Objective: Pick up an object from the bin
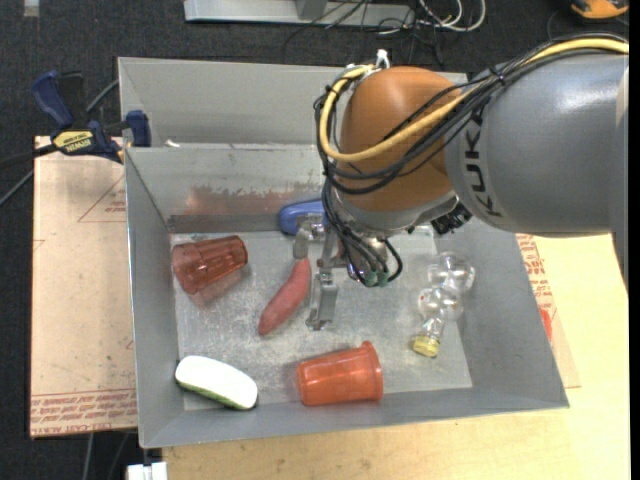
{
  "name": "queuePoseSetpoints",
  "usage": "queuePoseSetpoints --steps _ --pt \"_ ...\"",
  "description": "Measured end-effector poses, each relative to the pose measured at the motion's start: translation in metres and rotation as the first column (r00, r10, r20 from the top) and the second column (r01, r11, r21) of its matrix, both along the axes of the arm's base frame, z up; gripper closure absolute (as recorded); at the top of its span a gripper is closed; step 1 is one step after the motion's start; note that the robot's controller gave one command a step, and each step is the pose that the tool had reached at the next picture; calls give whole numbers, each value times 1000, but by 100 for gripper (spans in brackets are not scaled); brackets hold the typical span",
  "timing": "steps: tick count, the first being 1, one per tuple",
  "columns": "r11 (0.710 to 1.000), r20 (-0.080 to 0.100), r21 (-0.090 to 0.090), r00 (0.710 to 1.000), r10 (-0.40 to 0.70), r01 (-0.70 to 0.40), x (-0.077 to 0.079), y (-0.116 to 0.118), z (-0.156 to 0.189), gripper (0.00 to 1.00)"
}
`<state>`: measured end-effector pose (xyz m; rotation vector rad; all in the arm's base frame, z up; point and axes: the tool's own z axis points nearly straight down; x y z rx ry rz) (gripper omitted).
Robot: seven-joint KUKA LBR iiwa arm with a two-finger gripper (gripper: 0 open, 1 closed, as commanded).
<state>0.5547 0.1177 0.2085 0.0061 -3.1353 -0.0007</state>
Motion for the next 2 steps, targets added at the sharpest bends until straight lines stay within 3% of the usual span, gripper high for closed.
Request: queuePoseSetpoints --steps 1,2 --pt "1000 7 1 1000 -4 4 1 -1 5 0" --pt "988 7 1 988 155 -155 -5 9 -62 0"
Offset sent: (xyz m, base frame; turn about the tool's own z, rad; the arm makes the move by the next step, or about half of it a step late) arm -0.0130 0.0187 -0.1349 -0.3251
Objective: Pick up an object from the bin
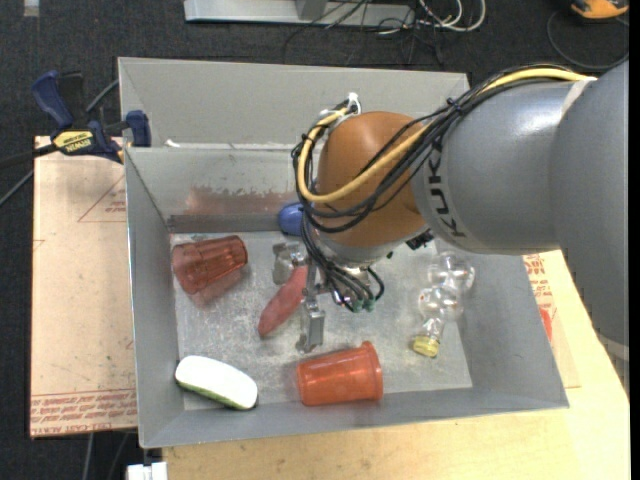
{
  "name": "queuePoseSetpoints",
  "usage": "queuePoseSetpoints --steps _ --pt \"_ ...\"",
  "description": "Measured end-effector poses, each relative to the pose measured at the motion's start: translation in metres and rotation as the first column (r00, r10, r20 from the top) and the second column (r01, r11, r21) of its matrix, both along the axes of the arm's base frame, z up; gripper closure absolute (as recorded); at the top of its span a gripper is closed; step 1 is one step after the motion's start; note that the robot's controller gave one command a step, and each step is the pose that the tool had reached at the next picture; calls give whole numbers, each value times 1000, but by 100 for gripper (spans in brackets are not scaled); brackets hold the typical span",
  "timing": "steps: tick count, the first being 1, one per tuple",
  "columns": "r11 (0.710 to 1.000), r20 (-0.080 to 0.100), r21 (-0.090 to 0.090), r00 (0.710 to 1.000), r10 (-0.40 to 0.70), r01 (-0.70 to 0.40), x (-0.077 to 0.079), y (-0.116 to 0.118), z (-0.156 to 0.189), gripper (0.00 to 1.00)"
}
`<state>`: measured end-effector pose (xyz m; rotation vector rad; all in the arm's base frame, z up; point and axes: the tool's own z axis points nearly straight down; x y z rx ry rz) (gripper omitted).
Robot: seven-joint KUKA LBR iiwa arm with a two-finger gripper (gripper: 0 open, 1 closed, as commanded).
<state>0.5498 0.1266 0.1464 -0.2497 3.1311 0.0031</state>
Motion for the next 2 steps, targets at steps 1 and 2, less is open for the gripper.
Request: queuePoseSetpoints --steps 1,2 --pt "978 1 0 978 208 -208 1 2 -26 0" --pt "931 2 1 931 365 -365 15 -5 -68 100"
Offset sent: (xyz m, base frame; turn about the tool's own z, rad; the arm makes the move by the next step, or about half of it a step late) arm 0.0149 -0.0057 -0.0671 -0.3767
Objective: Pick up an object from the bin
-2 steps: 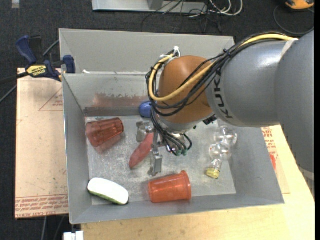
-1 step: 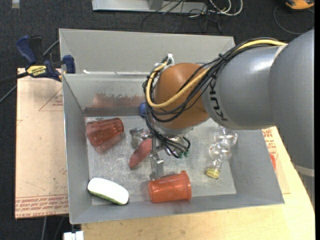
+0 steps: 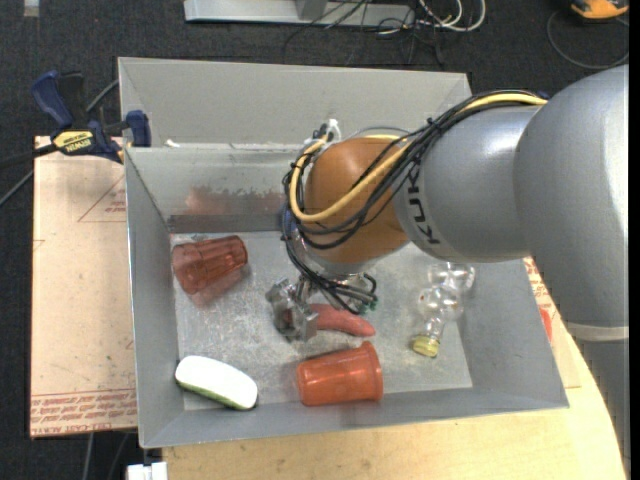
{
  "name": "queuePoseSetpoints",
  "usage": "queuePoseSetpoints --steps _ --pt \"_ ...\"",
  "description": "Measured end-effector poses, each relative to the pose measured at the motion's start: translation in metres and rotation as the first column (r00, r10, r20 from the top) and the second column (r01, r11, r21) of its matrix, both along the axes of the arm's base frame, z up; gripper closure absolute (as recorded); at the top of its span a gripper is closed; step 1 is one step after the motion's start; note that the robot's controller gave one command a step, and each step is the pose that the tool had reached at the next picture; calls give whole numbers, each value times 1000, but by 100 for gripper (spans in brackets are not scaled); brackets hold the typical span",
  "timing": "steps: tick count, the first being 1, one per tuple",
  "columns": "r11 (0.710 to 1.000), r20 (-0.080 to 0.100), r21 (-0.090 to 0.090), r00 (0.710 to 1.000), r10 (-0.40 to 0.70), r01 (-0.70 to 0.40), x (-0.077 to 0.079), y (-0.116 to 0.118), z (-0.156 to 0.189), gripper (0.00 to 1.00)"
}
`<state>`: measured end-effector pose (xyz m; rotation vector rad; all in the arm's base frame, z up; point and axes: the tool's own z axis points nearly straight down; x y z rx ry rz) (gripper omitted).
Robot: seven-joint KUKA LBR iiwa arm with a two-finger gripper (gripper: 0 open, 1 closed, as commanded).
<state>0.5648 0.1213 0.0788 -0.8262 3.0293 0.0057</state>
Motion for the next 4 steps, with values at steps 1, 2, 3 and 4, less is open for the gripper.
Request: queuePoseSetpoints --steps 1,2,3,4 --pt "1000 0 0 1000 0 0 0 0 0 0" --pt "1000 0 0 1000 0 0 0 0 0 0" --pt "1000 1 1 1000 -1 1 0 0 0 0" --pt "995 13 4 995 101 -101 -8 -11 -6 0"
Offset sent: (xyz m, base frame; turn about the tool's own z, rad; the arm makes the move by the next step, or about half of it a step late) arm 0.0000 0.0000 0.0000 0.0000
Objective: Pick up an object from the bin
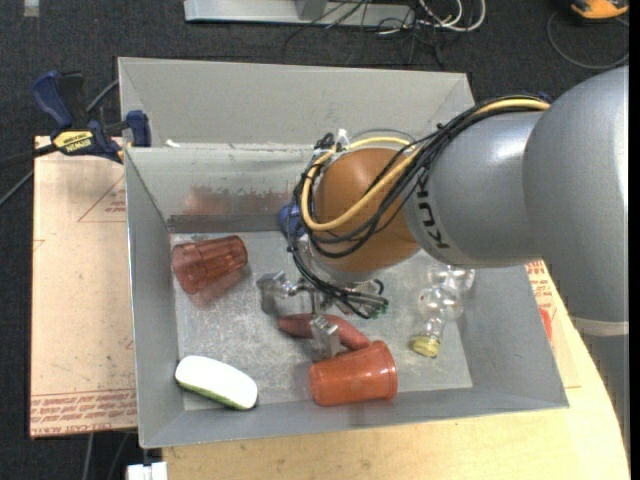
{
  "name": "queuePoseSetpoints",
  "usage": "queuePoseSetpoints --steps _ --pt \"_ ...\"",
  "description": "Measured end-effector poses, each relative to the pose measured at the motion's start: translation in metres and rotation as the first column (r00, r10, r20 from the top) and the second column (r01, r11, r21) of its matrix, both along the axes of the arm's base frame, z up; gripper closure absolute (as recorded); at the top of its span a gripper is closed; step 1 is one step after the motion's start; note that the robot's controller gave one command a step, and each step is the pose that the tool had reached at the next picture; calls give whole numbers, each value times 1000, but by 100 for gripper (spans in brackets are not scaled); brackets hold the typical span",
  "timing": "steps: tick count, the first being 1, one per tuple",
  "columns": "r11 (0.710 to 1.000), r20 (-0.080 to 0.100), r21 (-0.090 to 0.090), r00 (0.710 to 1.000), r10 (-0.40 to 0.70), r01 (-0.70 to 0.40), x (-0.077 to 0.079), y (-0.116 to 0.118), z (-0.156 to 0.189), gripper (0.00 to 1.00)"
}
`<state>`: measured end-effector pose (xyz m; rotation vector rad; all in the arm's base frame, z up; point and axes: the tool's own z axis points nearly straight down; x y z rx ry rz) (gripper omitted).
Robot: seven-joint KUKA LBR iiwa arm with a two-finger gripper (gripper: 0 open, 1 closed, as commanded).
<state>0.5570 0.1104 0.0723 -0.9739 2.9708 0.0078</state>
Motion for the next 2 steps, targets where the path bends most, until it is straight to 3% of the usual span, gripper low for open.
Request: queuePoseSetpoints --steps 1,2 --pt "973 5 5 973 -231 231 -23 -40 6 100" --pt "973 4 5 973 -232 232 -23 -40 6 100"
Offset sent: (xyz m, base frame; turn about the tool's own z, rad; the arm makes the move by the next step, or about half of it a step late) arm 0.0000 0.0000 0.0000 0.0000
